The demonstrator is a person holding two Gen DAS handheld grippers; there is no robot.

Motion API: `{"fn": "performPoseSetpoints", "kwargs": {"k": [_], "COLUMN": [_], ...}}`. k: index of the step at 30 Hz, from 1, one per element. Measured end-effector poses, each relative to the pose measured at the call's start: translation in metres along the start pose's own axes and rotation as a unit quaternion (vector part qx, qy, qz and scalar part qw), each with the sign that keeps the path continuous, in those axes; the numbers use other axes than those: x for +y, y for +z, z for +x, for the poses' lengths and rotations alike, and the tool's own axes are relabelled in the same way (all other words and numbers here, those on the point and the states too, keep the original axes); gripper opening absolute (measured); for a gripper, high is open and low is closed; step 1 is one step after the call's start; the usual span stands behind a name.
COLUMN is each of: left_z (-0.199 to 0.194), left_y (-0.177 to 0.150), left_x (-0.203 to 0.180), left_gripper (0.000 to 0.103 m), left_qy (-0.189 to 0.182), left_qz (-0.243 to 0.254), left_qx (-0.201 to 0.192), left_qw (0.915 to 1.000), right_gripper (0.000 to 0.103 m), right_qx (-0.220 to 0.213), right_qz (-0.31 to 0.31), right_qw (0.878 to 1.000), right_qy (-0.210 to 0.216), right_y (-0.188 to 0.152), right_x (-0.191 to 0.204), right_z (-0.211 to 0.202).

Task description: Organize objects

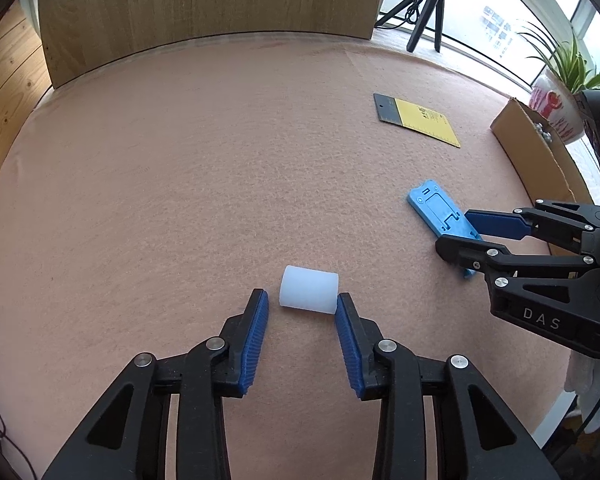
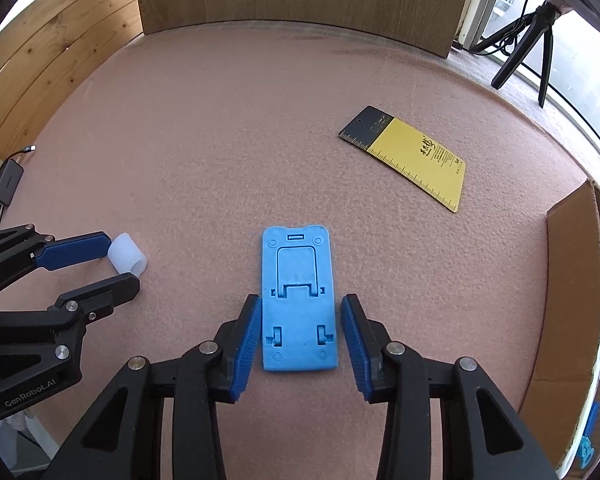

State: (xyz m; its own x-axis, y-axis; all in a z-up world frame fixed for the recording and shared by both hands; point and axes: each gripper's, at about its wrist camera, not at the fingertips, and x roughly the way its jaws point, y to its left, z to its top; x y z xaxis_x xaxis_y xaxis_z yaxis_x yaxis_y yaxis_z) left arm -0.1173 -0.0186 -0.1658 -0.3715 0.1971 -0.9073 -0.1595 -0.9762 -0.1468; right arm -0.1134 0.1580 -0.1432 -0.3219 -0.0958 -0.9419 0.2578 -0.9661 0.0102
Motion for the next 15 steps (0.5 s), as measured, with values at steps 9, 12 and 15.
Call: {"fn": "performPoseSetpoints", "kwargs": {"k": [9, 12, 15], "left_z": [-0.002, -0.004, -0.006], "left_y": [-0.002, -0.003, -0.003], "left_x": [0.003, 0.006, 0.005], "left_gripper": [0.024, 0.016, 0.016], "left_qy": [-0.013, -0.026, -0.028], "left_qz": [-0.007, -0.019, -0.021], "left_qx": [0.001, 0.001, -0.003], "left_qw": [0.9999, 0.9995, 0.9994], "right_gripper": [0.033, 0.033, 0.033], "right_qx": [-0.011, -0.019, -0.032], "right_qz": [0.022, 0.032, 0.044], "right_qw": [1.0, 0.999, 0.998], "right_qy": [0.01, 0.013, 0.019], "right_y": [-0.007, -0.01, -0.014], "right_x": [-0.011, -0.016, -0.022], "right_z": [-0.008, -0.017, -0.029]}}
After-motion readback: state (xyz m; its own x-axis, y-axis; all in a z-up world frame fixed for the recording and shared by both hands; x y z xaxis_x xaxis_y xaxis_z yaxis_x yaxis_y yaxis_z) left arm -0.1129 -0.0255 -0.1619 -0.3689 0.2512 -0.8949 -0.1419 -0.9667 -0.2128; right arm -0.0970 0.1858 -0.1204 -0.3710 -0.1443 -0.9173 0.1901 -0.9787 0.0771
